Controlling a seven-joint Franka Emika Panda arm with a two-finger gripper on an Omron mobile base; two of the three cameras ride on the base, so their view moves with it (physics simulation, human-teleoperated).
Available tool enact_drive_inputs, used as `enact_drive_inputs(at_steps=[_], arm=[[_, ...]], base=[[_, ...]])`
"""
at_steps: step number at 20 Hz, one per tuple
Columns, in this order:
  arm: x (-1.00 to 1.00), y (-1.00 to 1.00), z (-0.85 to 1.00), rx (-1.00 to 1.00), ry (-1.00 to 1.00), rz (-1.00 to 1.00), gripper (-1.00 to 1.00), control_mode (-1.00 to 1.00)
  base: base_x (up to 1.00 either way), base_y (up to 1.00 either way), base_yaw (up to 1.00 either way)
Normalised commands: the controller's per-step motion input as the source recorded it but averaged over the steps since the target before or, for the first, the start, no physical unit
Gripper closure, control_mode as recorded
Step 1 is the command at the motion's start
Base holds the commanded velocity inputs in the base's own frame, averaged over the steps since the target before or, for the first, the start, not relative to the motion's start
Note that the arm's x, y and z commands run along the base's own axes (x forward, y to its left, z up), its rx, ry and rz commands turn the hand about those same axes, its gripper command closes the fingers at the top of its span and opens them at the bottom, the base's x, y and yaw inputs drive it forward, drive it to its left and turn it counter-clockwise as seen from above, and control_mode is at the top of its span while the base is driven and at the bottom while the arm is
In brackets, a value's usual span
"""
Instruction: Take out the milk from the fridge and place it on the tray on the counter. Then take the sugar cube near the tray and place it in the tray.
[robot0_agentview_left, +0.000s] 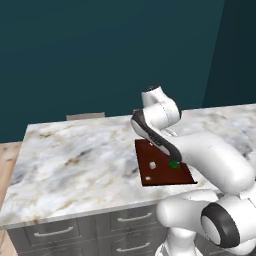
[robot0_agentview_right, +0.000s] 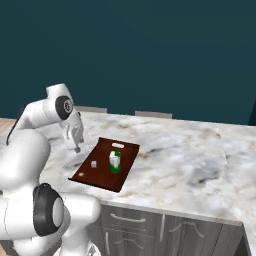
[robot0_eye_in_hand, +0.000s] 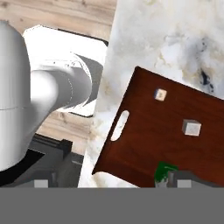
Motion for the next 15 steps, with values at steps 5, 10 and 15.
enact_drive_inputs(at_steps=[5,10,15], arm=[[-1.00,-0.11,1.00,-0.05,-0.17,0.09,-1.00,-1.00],[-1.00,-0.33,1.00,-0.01,-0.20,0.04,-1.00,-1.00],[-1.00,-0.61,1.00,0.00,-0.24,0.03,-1.00,-1.00]], base=[[0.00,0.00,0.00],[0.00,0.00,0.00],[0.00,0.00,0.00]])
